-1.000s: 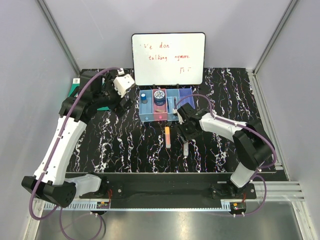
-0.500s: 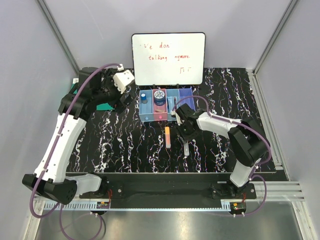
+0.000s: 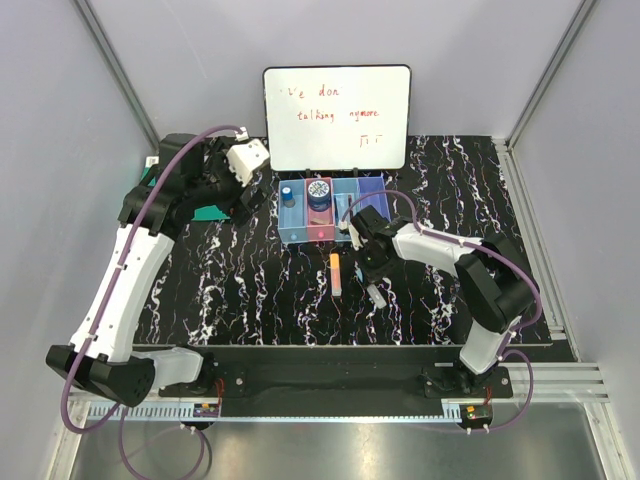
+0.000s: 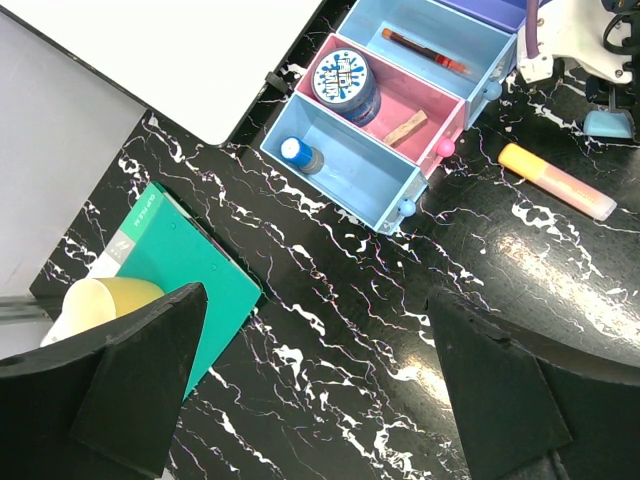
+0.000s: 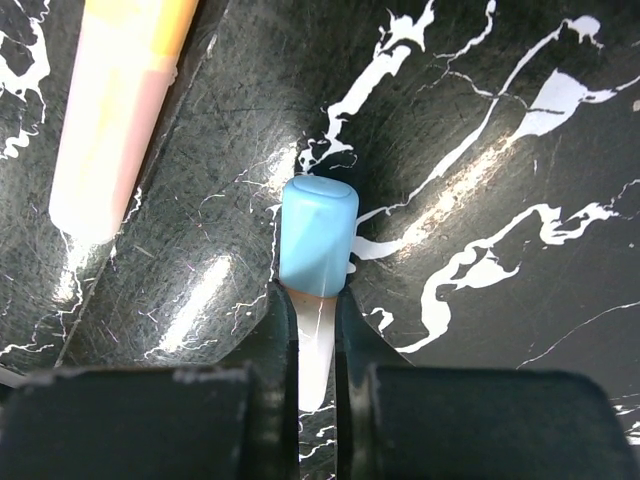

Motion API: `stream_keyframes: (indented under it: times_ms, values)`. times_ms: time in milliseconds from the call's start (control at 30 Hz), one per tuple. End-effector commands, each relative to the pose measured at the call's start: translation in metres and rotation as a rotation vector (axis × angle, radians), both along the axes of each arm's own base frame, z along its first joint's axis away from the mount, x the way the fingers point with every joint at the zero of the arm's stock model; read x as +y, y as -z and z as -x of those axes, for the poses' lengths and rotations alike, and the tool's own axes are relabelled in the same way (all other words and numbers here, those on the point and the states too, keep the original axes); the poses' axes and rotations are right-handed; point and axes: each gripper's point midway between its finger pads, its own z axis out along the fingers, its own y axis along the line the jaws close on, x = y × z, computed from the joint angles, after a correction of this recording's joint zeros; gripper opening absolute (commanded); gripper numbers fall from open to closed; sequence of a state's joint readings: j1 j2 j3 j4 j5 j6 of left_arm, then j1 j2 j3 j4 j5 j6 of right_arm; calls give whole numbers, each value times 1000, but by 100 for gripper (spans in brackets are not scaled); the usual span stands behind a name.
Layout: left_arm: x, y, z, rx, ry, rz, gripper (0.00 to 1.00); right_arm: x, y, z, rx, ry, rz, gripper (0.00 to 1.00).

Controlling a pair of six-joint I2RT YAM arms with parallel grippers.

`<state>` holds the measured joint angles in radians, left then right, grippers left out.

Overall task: Sort the stationery into containers
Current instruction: Pick up the pen from the center of the board.

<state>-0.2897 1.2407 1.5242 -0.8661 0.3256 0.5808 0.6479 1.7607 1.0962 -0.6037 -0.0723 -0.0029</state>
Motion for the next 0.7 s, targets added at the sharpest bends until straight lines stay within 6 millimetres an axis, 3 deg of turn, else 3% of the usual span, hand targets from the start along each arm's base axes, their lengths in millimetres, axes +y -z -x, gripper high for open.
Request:
stream_keyframes:
  times_ms: [0,200,367,533,667]
  values:
    - [-1,-21,1,-64,-2,45,99,9,-15,-13,-88,-55,-29,0]
    - [-2,7,12,9,-3,50,99,12,-38,-23,-163,-74,-56,0]
    - [-8,35,21,128,-18,101,99,19,-67,-43,-259,-76,-76,0]
    - [-16,45,24,192,-16,140,99,23,-98,-60,-354,-63,-98,0]
    - [-20,40,20,203,-19,162,99,18,-112,-72,-419,-47,-71,0]
